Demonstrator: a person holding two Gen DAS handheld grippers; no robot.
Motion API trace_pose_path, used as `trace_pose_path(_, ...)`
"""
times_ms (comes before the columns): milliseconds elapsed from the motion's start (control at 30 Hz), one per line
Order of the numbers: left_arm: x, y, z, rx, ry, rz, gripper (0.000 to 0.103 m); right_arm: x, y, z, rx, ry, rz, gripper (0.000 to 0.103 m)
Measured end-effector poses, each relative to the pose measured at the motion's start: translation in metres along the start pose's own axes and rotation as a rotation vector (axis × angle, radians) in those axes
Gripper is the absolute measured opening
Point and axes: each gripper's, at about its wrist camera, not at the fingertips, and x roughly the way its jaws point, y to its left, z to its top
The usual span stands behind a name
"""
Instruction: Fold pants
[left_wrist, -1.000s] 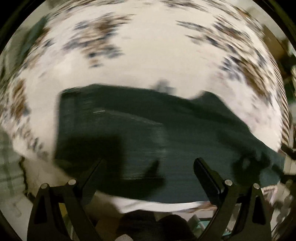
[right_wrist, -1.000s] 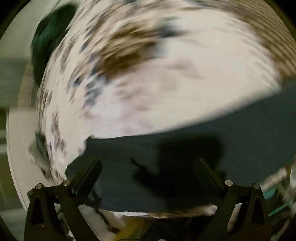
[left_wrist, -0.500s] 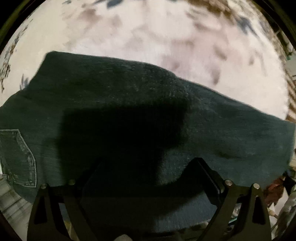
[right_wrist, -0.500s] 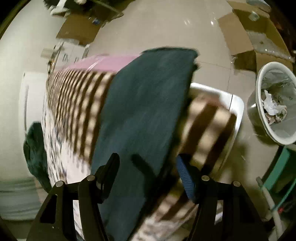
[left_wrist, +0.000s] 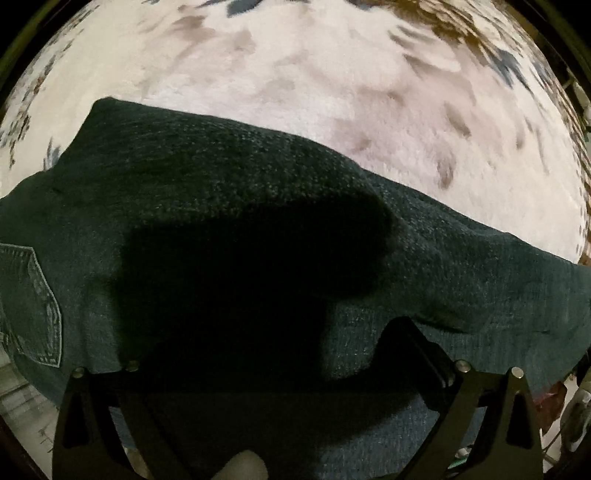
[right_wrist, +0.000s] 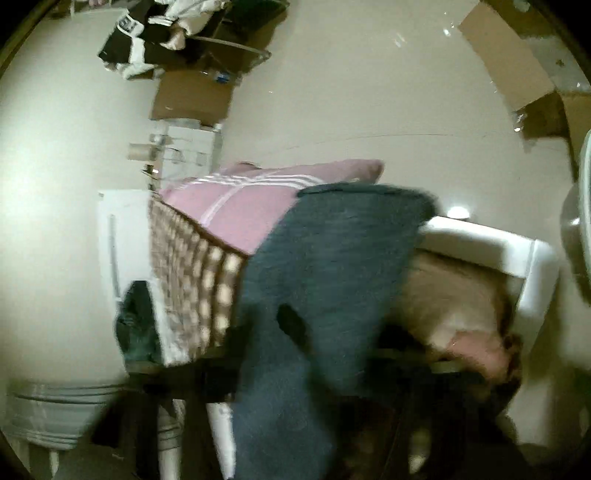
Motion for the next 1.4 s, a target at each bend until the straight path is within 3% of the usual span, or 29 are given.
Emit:
trace_pose_path(167, -0.007, -0.003, -0.002, -0.026, 0.017, -0.015, 0.103, -0.006, 0.025, -0.006, -0.088, -0.031, -0.034, 0.01)
trace_pose_path(267, -0.022, -0.002, -0.004, -0.077, -0.005, -0.062, 0.103, -0.022, 0.058, -0.018, -0.162, -0.06, -0.011, 0.01)
trace_pose_path(367, -0.04, 0.004, -0.01, -0.095, -0.035, -0.098, 0.103, -0.042, 0.109, -0.044, -0.316, -0.077, -0.001, 0.01)
trace_pose_path(567, -0.072, 0.029, -0.029, -0.135, -0.075, -0.175, 0.103, -0.056, 0.2, -0.12, -0.577, -0.033, 0.043, 0.01)
trace_pose_path(800, -0.093, 0.09, -0.063, -0.195, -0.094, -0.177, 0.103, -0.024, 0.259, -0.261, -0.842, 0.136, 0.079, 0.01)
trace_pose_path(1033, -0.091, 0.155, -0.079, -0.268, -0.099, -0.167, 0.103, 0.043, 0.24, -0.408, -1.069, 0.348, 0.021, 0.01)
trace_pose_path(1167, -0.085, 0.176, -0.082, -0.293, -0.104, -0.162, 0.103, 0.089, 0.206, -0.476, -1.199, 0.446, -0.078, 0.01)
trace_pose_path(1267, -0.083, 0.187, -0.084, -0.318, -0.097, -0.168, 0.103, 0.128, 0.178, -0.509, -1.267, 0.503, -0.207, 0.021)
trace_pose_path(1300, -0.084, 0.19, -0.083, -0.325, -0.098, -0.174, 0.103, 0.14, 0.17, -0.518, -1.265, 0.54, -0.258, 0.031)
trace_pose_path(1333, -0.085, 0.191, -0.083, -0.329, -0.101, -0.178, 0.103, 0.146, 0.171, -0.517, -1.258, 0.568, -0.269, 0.039)
trace_pose_path(1367, -0.088, 0.192, -0.081, -0.328, -0.108, -0.18, 0.103, 0.148, 0.17, -0.52, -1.254, 0.603, -0.264, 0.055)
trace_pose_path(1400, -0.09, 0.192, -0.08, -0.324, -0.115, -0.181, 0.103, 0.146, 0.17, -0.524, -1.243, 0.649, -0.23, 0.06)
